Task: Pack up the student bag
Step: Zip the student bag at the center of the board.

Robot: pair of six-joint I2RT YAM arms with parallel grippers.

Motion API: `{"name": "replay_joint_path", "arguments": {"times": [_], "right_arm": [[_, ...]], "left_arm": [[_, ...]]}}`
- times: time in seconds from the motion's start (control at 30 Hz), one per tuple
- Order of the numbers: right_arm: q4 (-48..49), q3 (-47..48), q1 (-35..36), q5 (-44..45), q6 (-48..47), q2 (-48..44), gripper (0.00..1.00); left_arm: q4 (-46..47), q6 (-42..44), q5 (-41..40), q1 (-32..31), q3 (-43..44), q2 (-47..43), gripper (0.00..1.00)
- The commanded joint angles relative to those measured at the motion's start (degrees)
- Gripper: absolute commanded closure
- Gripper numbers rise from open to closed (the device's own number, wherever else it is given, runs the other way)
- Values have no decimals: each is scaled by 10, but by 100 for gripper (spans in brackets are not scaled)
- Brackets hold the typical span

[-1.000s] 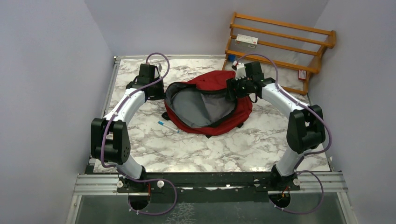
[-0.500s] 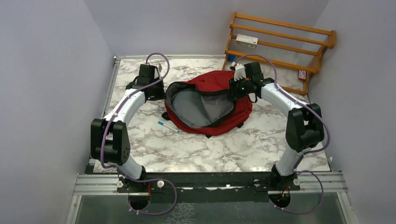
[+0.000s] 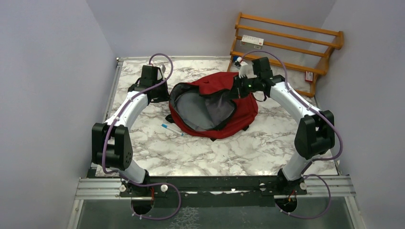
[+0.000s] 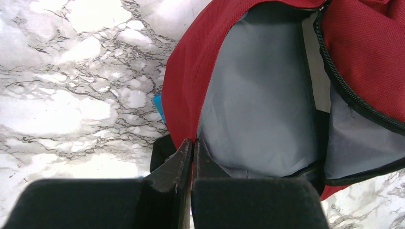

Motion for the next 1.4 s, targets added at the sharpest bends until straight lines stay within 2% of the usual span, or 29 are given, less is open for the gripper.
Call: {"name": "replay_joint_path", "arguments": {"times": [0.0, 0.2, 0.37, 0.5, 0.63, 0.8, 1.0, 1.17, 1.37], "right_arm": [[-66, 52, 30, -92, 38, 16, 96], [-84, 94, 99, -72, 59, 44, 88], [-88, 130, 151, -73, 72, 75, 67], [-76, 158, 186, -112, 73, 101, 57], [-20, 143, 192, -171, 91, 97, 50], [-28, 143, 192, -95, 81, 82, 48], [-62, 147, 192, 54, 75, 91, 49], [-40, 125, 192, 81, 88, 92, 49], [12, 86, 192, 87, 114, 73, 49]], "left_arm": [[6, -4, 22, 3, 4, -19, 100], [6, -4, 24, 3, 7, -16, 100], [5, -4, 24, 3, 7, -18, 100], [5, -3, 22, 3, 6, -20, 100], [5, -2, 20, 3, 4, -22, 100], [5, -3, 20, 3, 1, -23, 100], [2, -4, 20, 3, 2, -26, 100], [-1, -3, 22, 3, -7, -22, 100], [-3, -2, -3, 3, -34, -26, 81]]}}
